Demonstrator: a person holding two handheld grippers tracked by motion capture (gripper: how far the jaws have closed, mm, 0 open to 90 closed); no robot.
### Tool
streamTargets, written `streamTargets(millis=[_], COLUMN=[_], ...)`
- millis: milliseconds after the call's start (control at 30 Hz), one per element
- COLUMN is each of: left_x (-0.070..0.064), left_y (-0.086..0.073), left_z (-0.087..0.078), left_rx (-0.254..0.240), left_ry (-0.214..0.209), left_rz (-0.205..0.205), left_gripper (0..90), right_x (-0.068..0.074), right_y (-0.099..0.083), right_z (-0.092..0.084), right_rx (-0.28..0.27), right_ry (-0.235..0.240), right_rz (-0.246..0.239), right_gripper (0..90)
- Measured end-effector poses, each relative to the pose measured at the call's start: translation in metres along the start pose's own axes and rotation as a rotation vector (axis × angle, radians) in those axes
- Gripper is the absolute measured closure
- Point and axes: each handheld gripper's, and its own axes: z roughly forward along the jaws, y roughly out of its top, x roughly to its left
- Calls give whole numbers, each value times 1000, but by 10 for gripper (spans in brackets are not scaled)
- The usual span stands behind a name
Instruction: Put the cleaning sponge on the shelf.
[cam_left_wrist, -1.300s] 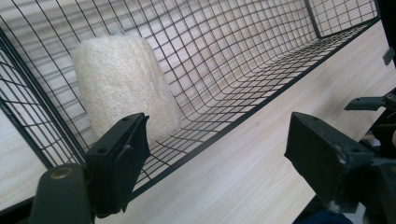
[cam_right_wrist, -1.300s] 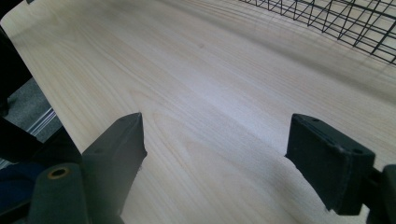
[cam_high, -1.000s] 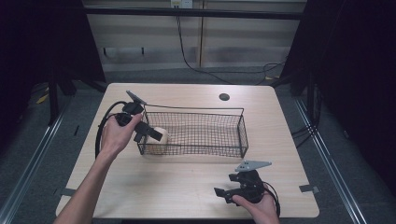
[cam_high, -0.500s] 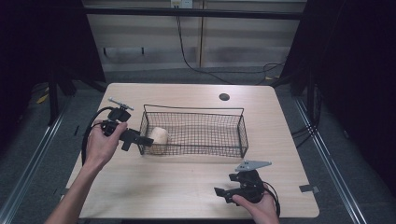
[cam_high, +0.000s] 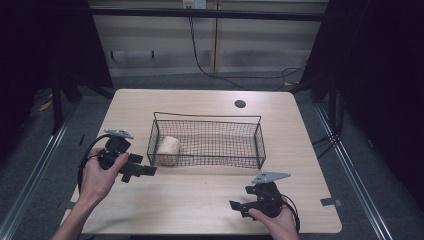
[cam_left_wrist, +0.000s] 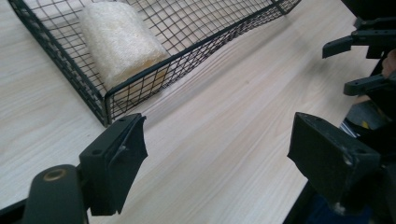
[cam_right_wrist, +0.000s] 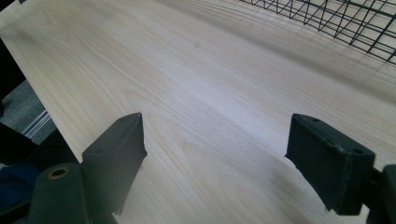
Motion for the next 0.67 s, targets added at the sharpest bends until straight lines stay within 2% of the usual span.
streamTargets(millis=[167,267,333,433,500,533,667], left_x=[-3,-3,-2,-2,-2,-3,-3], left_y=[-17,-27,-33,-46,-55,-59,-78], left_z=[-3,-3,-3,-1,1,1,4], left_rx=[-34,-27,-36,-37,-6,-8,-30], left_ry=[-5,3,36,21,34,41,18], left_rz=[17,-2,-18,-44,-45,-51,-72], left_gripper=[185,185,185,185,185,185,184], right_x=[0,0,0,0,-1,-1,-2], right_y=[0,0,0,-1,-1,-1,-1], right_z=[0,0,0,3,4,5,8], right_rx=[-1,-1,3,24,35,37,33], right_ry=[-1,-4,-2,-6,-7,-10,-31], right_rz=[0,5,8,3,13,14,18], right_gripper=[188,188,188,188,188,188,198])
